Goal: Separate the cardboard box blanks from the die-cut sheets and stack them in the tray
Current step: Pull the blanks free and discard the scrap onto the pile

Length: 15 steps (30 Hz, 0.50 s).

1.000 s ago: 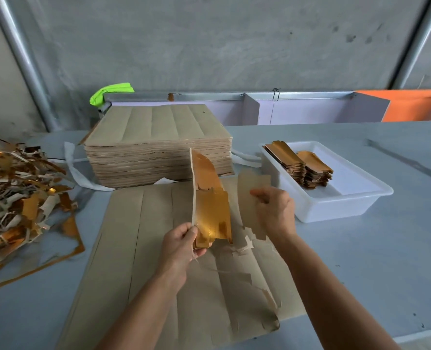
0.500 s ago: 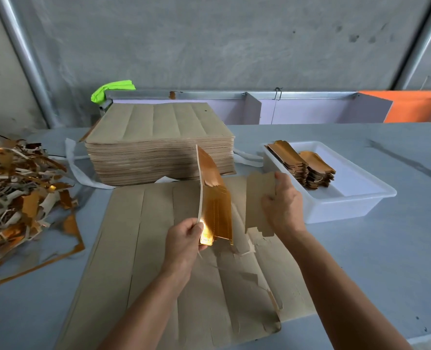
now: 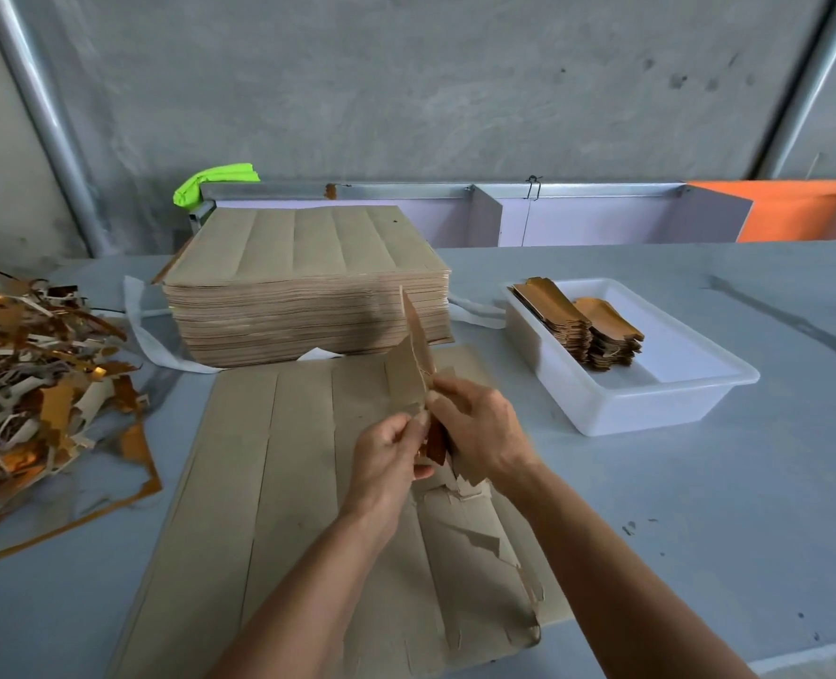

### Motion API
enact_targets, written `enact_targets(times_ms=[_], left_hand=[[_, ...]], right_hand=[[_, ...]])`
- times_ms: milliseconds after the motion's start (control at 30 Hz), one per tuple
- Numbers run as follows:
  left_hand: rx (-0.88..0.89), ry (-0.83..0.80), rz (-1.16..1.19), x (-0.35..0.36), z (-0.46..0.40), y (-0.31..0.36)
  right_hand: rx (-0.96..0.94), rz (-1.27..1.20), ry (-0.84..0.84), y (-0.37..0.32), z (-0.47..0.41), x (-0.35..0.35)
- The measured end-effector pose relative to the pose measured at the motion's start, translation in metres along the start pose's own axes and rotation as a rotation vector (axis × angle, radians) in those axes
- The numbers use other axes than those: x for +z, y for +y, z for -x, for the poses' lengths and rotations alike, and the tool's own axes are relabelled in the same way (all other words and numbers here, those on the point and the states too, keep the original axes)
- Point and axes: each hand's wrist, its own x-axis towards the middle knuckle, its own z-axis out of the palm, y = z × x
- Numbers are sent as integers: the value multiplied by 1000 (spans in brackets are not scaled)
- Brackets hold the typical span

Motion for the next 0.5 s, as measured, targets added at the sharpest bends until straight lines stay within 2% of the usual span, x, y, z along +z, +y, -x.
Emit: enact_targets(times_ms=[133,233,400,500], left_hand=[[37,-57,-31,-3,-1,-1],[42,-71,-48,-5,-3,-4],[77,-116,-116,-14,-6,-8],[95,-186,-168,-20,-7,-10]], right_hand=[[58,-214,-59,1,-1,-4],[165,-282,-41,7,-6,-4],[228,2,-15,18,-15,-7],[277,150,-67,19,-26,-4]])
